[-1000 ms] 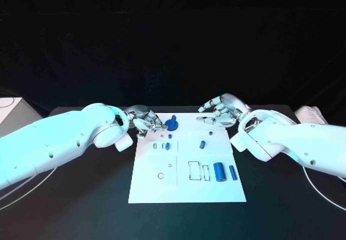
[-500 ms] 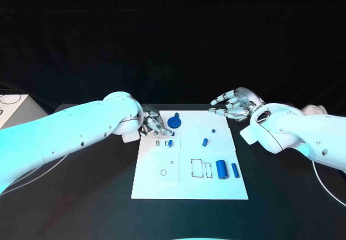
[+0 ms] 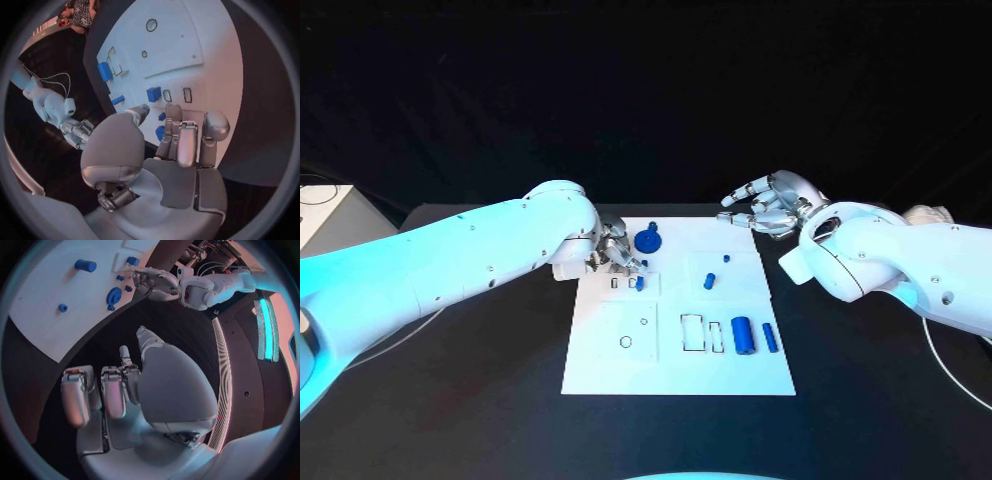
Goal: Assemble the parts on the task board
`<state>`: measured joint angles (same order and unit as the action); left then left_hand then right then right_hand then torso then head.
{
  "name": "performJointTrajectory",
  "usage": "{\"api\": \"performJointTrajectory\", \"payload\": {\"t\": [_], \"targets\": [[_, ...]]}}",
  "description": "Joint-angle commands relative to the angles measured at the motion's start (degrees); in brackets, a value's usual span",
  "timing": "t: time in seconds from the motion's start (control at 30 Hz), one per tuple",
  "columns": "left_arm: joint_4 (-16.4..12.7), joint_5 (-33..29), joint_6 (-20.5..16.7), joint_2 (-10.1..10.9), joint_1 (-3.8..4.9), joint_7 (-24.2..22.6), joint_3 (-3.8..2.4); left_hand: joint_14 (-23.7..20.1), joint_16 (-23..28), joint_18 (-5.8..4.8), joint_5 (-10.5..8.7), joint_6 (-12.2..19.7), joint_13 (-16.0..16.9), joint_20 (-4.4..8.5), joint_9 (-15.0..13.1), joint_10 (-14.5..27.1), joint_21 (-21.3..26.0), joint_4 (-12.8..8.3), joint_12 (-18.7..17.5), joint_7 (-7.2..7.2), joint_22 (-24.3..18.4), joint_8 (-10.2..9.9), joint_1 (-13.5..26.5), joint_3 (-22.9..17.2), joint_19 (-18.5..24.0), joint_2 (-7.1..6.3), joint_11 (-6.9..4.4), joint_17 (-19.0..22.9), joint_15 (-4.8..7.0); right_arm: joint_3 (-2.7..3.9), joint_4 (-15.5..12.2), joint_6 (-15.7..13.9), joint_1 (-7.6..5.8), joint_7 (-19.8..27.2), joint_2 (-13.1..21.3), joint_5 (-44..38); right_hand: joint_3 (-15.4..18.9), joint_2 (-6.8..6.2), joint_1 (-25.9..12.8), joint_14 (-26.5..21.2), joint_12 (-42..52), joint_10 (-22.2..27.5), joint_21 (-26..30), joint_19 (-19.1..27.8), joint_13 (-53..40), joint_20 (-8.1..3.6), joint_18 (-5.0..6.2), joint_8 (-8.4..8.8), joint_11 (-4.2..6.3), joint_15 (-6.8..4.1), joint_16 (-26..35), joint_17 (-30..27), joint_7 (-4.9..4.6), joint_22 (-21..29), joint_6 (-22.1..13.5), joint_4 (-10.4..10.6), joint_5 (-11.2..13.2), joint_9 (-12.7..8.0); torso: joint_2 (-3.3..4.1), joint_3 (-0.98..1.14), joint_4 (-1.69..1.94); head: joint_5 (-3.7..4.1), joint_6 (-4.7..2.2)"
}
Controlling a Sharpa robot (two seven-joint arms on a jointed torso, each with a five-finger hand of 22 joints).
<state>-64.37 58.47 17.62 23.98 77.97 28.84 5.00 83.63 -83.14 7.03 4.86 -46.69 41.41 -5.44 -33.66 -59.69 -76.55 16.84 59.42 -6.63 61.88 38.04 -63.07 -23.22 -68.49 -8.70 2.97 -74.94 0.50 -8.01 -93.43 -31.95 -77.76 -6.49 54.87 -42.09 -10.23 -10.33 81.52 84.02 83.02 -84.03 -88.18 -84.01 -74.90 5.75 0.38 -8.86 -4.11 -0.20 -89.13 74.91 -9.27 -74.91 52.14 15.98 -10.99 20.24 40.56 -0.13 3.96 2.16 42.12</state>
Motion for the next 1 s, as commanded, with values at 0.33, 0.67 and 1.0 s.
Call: {"api": "performJointTrajectory", "payload": {"t": [0.33,0.67,1.0], "targets": [[0.6,-0.2,2.5,-1.5,0.02,0.7,0.36,0.2,-0.2,-0.70,-0.22,0.5,0.0,-0.25,-0.2,0.3,-0.3,-0.1,0.3,-0.13,-0.1,0.4,0.8,0.5,0.3,0.00,-0.25,-1.8,0.12,0.01,0.7,1.1,-0.03,0.2,-0.8,-0.2,-0.1,-0.09,0.0,5.3,-0.3,0.1,0.2,-5.0,-9.0,0.30,0.17,0.02,-0.31,0.35,0.2,12.4,0.04,-13.7,0.6,0.4,-0.4,0.0,-0.04,-0.07,0.13,0.34,0.46],[-0.3,-1.0,3.0,-1.5,-0.02,0.7,0.42,0.2,-0.2,-0.68,-0.13,0.5,0.0,-0.25,-0.5,0.3,-0.2,-0.2,0.3,-0.09,-0.1,0.6,0.7,0.5,0.4,0.18,-0.29,-1.8,0.13,0.00,1.0,1.3,-0.02,-0.2,-1.1,-0.3,-0.1,-0.04,-0.1,5.3,-0.3,0.1,0.3,-4.9,-9.0,0.30,0.19,0.01,-0.31,0.35,0.3,12.4,0.04,-13.6,0.6,0.4,-0.4,0.0,0.03,0.00,0.07,0.41,0.43],[-0.6,-1.3,3.7,-1.4,-0.05,0.7,0.42,0.2,-0.4,-0.70,-0.01,0.7,0.2,-0.23,-1.4,0.4,-0.3,-0.5,0.7,0.06,0.0,1.2,-0.5,0.1,0.4,0.51,-0.41,-2.0,0.22,-0.04,1.2,1.7,-0.01,-0.5,-1.4,-0.4,-0.1,0.04,-0.2,5.3,-0.3,0.0,0.3,-5.0,-9.0,0.29,0.19,0.01,-0.30,0.34,0.2,12.4,0.05,-13.6,0.6,0.4,-0.5,-0.1,0.04,0.00,0.11,0.45,0.55]]}}
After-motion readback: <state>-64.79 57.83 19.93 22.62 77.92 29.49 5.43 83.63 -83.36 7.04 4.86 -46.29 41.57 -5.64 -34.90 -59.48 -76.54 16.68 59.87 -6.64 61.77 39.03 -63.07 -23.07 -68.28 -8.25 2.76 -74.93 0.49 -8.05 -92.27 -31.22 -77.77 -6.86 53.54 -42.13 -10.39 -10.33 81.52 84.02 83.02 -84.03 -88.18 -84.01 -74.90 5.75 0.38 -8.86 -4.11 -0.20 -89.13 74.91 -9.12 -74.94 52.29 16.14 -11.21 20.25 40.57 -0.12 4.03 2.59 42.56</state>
